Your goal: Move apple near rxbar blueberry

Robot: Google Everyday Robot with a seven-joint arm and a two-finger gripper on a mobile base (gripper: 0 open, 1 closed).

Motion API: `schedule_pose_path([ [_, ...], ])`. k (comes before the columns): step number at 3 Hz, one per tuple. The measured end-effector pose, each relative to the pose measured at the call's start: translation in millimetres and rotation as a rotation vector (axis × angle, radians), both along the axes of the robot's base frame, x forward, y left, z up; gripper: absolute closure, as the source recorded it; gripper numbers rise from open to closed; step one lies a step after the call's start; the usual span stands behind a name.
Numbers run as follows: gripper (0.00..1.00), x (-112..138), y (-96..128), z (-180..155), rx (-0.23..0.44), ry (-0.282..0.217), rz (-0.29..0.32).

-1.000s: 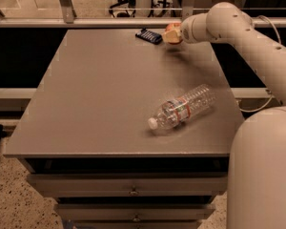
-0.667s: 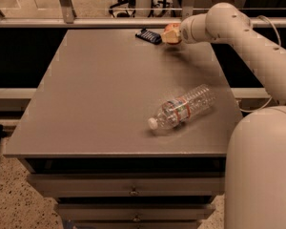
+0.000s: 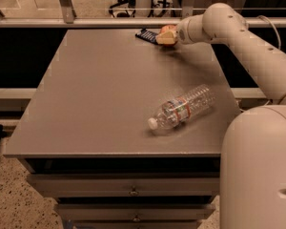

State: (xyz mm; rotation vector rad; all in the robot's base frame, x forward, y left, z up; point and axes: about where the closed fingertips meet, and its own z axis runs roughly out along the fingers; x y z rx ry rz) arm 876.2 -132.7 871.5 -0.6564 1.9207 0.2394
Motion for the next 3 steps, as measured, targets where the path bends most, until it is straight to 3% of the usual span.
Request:
schedule_pose_path([
  [1, 0.00, -0.1, 4.5, -3.8, 0.003, 0.012, 0.007],
  [3, 0.00, -8.5, -4.3, 1.4, -0.002, 0.011, -0.010],
])
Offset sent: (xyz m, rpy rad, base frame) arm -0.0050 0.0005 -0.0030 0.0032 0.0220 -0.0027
